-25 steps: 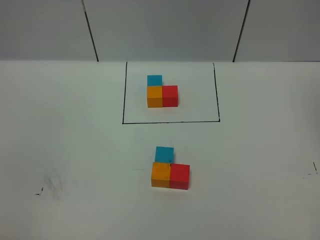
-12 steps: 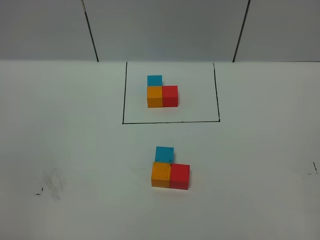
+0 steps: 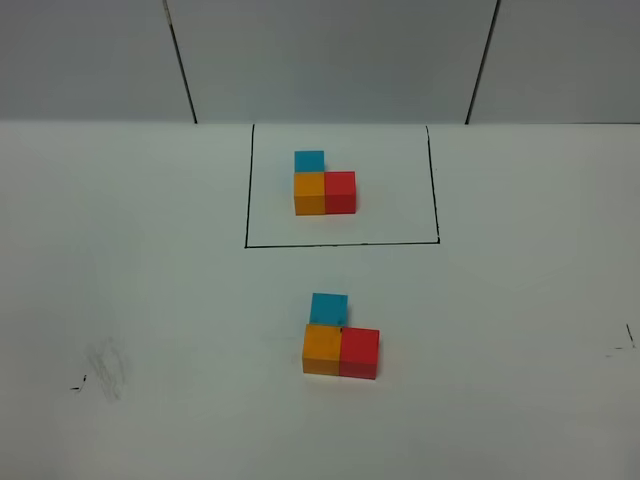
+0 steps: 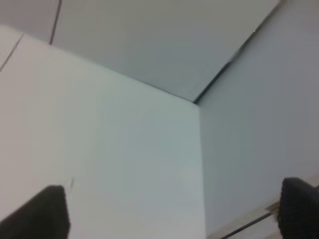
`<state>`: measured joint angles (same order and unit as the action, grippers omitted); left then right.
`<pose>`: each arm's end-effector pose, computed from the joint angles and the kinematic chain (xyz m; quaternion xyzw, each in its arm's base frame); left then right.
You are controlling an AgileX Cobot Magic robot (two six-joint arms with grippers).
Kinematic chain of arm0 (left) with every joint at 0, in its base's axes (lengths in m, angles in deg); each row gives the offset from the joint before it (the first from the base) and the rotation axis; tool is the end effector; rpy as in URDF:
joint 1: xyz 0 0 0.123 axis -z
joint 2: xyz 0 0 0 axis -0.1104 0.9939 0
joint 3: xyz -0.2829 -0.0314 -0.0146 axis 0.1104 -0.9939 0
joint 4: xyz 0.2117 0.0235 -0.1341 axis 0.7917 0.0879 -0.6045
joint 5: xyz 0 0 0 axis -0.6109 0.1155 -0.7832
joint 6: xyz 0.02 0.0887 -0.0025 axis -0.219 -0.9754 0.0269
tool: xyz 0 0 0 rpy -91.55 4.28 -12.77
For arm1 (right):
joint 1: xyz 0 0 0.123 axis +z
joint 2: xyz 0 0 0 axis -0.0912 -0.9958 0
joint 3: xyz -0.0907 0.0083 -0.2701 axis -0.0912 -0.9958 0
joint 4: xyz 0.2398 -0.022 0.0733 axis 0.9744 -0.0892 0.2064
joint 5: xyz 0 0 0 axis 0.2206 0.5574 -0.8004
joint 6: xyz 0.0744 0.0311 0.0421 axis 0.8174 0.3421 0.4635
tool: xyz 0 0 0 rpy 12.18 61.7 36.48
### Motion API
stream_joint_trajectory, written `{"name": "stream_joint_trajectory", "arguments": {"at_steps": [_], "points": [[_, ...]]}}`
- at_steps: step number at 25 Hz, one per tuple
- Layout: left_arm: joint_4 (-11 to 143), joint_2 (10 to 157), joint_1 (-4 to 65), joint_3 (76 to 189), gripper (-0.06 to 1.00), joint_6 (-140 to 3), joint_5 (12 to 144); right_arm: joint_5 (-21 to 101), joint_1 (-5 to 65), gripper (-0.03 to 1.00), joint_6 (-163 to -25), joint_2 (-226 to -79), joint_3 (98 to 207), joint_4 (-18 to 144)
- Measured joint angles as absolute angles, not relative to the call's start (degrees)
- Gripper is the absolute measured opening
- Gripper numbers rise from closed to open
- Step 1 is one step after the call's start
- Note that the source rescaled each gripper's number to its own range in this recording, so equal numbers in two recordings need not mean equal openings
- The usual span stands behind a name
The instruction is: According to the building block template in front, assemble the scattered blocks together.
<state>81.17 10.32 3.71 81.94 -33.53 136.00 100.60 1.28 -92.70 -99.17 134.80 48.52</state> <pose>-0.0077 0.0020 0.2773 -0.0250 0.8547 0.0237 0.5179 -0.0161 -0.0084 0.4212 -0.1144 0.8227 -0.1753 0.5286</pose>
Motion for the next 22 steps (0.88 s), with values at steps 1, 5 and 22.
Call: {"name": "stream_joint_trajectory", "arguments": {"at_steps": [1, 5, 22], "points": [[81.2, 10.3, 3.7, 81.9, 0.65, -33.5, 136.0, 100.6, 1.3, 0.77, -92.2, -97.5, 132.8, 48.8], [81.2, 10.3, 3.7, 81.9, 0.65, -33.5, 136.0, 98.5, 1.3, 0.76, -91.2, -90.0, 123.5, 51.1], [81.2, 10.4, 3.7, 81.8, 0.65, -33.5, 136.0, 91.7, 1.3, 0.75, -77.6, -79.8, 101.4, 54.5]]}}
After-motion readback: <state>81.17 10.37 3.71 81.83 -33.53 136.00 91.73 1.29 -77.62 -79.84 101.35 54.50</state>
